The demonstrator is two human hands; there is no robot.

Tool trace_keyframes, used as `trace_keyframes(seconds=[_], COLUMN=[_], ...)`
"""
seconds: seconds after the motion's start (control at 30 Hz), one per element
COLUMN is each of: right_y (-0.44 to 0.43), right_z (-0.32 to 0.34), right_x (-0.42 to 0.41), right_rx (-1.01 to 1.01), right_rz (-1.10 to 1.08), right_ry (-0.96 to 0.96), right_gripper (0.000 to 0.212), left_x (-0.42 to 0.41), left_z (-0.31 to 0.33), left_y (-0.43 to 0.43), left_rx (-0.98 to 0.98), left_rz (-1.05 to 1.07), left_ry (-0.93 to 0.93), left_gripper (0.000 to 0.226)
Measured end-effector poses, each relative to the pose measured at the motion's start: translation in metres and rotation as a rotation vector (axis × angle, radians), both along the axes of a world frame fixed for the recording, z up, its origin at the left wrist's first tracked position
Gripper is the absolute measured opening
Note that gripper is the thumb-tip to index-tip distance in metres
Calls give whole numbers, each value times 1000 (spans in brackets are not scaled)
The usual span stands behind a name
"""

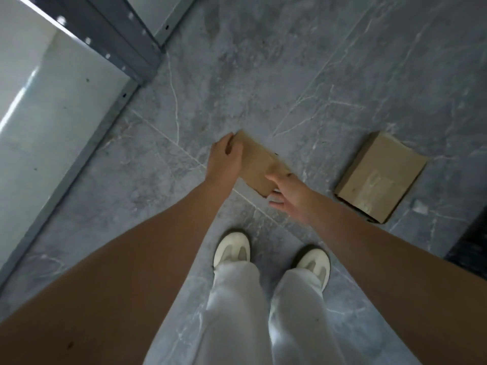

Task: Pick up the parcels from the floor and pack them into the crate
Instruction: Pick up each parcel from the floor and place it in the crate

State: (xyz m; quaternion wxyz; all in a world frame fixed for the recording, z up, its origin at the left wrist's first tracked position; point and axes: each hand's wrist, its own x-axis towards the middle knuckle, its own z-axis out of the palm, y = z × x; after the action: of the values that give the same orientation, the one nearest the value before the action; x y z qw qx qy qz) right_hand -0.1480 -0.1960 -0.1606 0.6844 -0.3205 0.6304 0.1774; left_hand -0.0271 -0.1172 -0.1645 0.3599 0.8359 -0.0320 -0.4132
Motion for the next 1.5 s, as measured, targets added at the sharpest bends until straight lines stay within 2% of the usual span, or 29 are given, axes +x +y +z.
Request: trace_keyframes(seconds=[0.17, 0.27, 0.3, 0.43, 0.5, 0.57, 0.63, 0.73, 0.9, 1.07, 1.27, 1.37, 1.5], right_y=[-23, -32, -35, -38, -37, -33, -21, 9, 90, 226, 451, 547, 656], right_z=[158, 286, 329, 492, 557, 617, 678, 762, 830, 853, 838, 816, 774], right_x=[28, 60, 64, 76, 77, 76, 74, 66, 54, 51, 15, -20, -71], right_rx=[-75, -241, -327, -547, -646, -714, -699, -672, -662, -515, -375, -270, -169], right_rz=[41, 104, 177, 444, 497, 495, 420, 385, 675, 963, 1376, 1546, 1606], right_ry=[-235, -351, -383, -564, -670, -808, -905, -1019, -1188, -1211, -1282, -1258, -1191], right_gripper=[55, 18, 13, 30, 32, 25, 14, 13, 21, 31, 32, 34, 35], left_x=[25, 35, 36, 38, 36, 28, 12, -21, -83, -145, -257, -312, -370], left_z=[177, 308, 352, 508, 573, 630, 685, 751, 802, 813, 783, 769, 743], left_y=[19, 28, 33, 52, 61, 69, 82, 115, 223, 352, 517, 591, 690], left_rx=[-158, -242, -274, -345, -395, -502, -618, -773, -777, -737, -645, -539, -330], left_rz=[354, 466, 480, 520, 582, 631, 684, 758, 866, 1097, 1497, 1597, 1608], left_ry=[-61, -193, -226, -416, -512, -570, -579, -577, -688, -797, -926, -1005, -980], left_gripper=[28, 18, 13, 10, 5, 4, 6, 9, 15, 17, 25, 39, 47])
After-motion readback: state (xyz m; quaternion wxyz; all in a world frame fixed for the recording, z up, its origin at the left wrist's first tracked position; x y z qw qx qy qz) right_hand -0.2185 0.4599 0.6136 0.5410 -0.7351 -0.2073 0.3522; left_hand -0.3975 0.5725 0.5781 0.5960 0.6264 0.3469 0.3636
